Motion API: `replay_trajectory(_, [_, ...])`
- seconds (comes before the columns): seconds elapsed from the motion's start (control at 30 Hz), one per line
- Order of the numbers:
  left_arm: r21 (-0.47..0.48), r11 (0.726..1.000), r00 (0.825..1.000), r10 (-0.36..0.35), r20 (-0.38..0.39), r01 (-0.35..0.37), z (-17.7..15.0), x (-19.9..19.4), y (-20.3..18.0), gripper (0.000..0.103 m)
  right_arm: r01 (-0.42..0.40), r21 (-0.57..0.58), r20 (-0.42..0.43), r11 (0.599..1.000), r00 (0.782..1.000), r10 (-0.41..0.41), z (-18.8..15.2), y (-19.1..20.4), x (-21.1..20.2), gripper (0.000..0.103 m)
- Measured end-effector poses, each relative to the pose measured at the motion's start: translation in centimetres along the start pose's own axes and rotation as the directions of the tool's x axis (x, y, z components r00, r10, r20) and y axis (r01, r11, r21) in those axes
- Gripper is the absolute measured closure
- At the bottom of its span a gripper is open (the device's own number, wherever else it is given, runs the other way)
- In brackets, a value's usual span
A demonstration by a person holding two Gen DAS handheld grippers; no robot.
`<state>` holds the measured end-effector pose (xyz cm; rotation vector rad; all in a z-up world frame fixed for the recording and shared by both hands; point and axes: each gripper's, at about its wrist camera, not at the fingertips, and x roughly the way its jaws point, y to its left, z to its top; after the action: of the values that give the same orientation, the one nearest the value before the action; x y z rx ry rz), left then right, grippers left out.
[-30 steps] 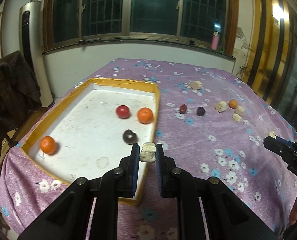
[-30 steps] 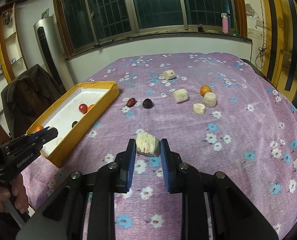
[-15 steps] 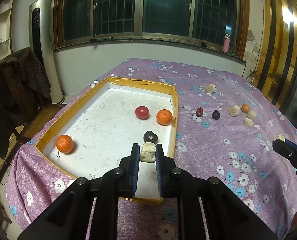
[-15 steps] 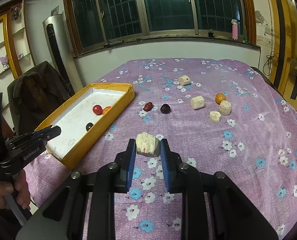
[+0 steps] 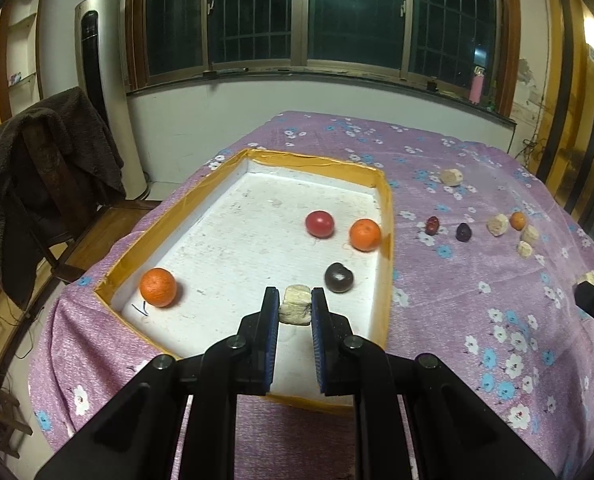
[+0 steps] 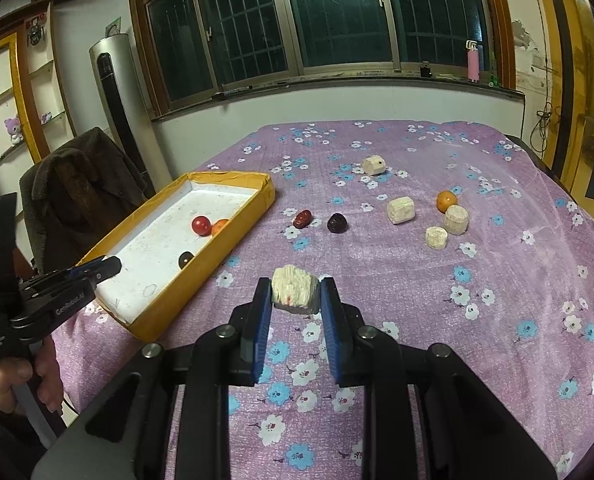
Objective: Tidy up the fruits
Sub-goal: 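Hold the small cream piece over the tray while the right tool moves its chunk over the tray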
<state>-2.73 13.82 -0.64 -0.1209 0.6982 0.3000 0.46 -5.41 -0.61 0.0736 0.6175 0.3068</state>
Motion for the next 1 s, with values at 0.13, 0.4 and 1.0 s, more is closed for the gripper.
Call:
replay_trajectory(0.13, [-0.001,1.0,1.0,0.019,-0.008,-0.019,0.0,0.3,0.2,0.089,-0.017,-0.002,0.004,1.0,1.0,0.017,0.1,0.3,0.2,0.077])
replay_trajectory(0.4, [-0.011,0.999,0.999,0.04,-0.019,-0.04,0.4,0.6,0.9,0.089,-0.047,-0.02,0.004,0.999,0.999,0.047,0.7,1.3,0.7,0.077])
replay_trajectory(1.0, [-0.045,0.998,0.998,0.049,-0.03,-0.05,0.8,0.9,3.5,0.089,-0.082,-0.075,-0.019,0.994,0.997,0.081,1.7,4.8,2.2,0.077])
